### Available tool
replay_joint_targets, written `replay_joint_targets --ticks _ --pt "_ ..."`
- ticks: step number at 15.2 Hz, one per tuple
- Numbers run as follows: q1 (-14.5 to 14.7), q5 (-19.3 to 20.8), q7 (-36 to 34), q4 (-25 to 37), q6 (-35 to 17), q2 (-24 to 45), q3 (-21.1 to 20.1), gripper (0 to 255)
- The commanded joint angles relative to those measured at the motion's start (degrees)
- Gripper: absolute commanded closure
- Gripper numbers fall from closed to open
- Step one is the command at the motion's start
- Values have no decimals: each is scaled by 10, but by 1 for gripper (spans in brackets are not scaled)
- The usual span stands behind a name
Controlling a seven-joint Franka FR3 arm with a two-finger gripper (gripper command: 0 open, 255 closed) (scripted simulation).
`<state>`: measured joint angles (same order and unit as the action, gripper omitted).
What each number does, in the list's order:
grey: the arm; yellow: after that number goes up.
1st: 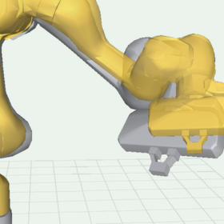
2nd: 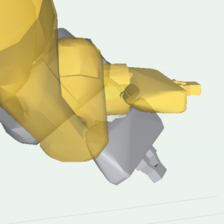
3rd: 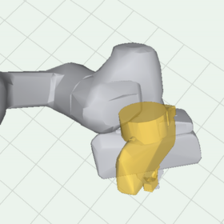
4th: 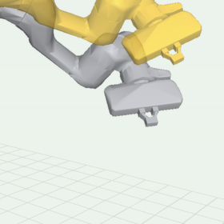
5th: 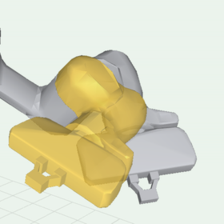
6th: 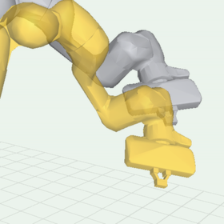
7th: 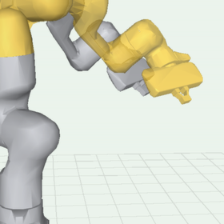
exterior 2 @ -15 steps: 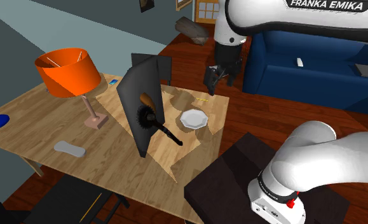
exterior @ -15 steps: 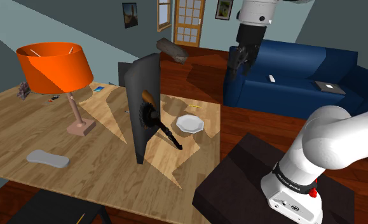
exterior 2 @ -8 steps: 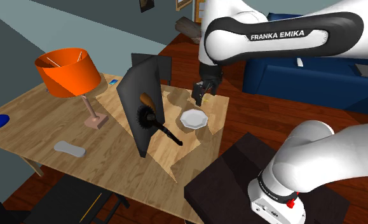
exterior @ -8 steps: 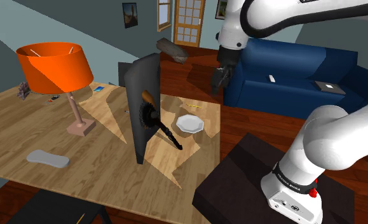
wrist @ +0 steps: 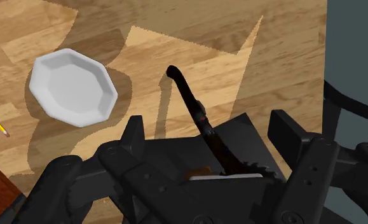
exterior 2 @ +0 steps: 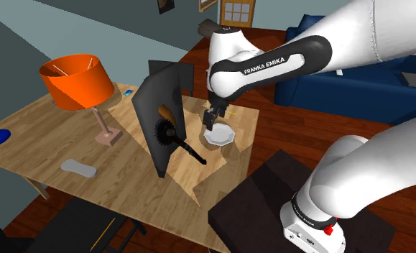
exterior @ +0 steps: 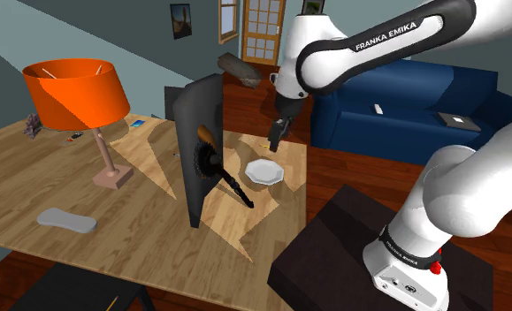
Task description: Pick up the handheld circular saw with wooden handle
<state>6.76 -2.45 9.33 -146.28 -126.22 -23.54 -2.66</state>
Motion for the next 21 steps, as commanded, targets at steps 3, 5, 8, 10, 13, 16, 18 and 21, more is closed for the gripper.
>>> replay_joint_targets --ticks 3,5,8,10,13,16,18,21 --pt "11 2 43 7 -93 85 1 0" --pt "17 3 63 18 -135 130 -1 0" --pt "24 5 91 40 -191 199 -4 0" --pt "28 7 109 59 -225 244 -7 0" --pt "33 13 134 92 -271 313 -13 0" --pt "36 18 145 111 -298 354 -16 0" --pt "36 20 144 110 -313 368 -15 0" --pt "37 22 143 110 -334 390 -14 0"
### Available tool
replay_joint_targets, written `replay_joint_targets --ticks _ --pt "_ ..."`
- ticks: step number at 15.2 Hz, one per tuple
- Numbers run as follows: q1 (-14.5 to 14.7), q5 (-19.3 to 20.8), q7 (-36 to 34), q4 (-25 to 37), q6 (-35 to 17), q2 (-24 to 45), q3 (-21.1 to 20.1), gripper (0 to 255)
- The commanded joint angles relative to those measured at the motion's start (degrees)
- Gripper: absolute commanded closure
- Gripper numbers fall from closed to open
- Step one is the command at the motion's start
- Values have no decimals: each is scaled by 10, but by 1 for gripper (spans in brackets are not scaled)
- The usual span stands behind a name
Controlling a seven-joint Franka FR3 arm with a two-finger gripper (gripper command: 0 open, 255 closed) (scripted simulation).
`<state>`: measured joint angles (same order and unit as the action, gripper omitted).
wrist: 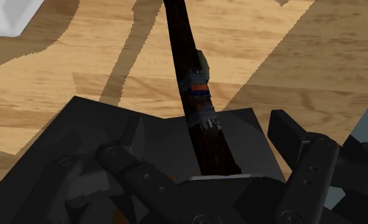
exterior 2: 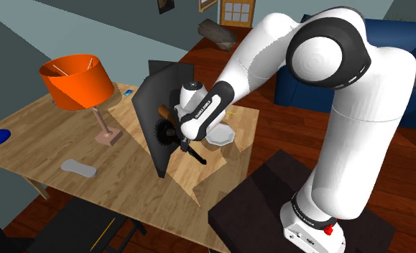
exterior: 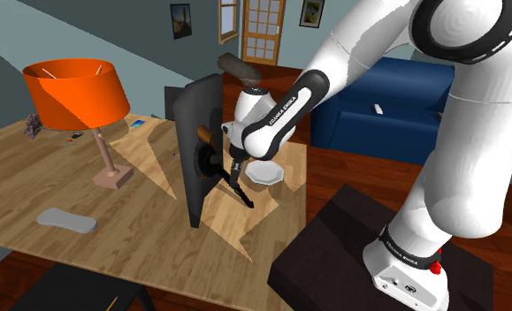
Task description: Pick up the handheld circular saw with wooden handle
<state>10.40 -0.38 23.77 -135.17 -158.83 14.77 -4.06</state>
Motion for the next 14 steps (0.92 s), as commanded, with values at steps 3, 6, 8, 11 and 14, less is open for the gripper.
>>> replay_joint_targets --ticks 3,6,8,11,14 --pt "2 2 -2 0 -19 19 1 0" --pt "3 3 -3 1 -18 18 1 255" --pt "2 3 -3 1 -18 19 1 255" --pt "3 3 -3 1 -18 19 1 255" --pt "1 2 -2 0 -12 11 1 255"
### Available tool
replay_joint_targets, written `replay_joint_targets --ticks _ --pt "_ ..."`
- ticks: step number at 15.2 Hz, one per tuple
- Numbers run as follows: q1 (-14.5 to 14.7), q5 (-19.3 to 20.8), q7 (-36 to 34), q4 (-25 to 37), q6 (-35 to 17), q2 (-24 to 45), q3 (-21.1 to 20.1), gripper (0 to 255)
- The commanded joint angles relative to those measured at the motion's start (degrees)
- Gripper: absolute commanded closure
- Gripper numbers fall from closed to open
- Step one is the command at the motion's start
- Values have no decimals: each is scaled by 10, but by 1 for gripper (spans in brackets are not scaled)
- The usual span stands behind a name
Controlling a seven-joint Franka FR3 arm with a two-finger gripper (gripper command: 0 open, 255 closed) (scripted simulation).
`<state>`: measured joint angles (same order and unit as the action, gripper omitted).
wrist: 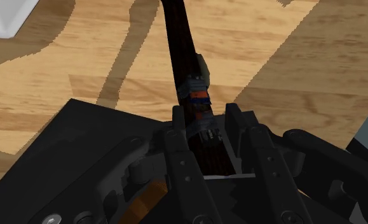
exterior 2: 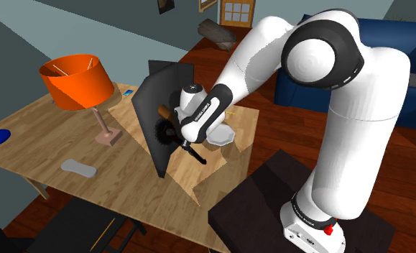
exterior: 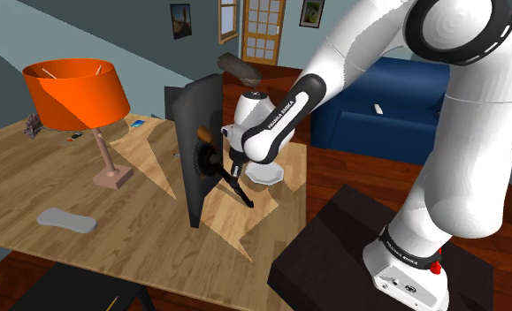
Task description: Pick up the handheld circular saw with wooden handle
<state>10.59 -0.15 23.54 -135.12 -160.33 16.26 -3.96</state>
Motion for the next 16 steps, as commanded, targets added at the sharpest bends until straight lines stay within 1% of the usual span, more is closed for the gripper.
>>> replay_joint_targets --ticks 1,14,16 --pt "-1 -1 1 -1 10 -11 -1 255" --pt "-4 -11 6 7 105 -99 -5 255" --pt "-4 -11 6 7 107 -99 -5 255"
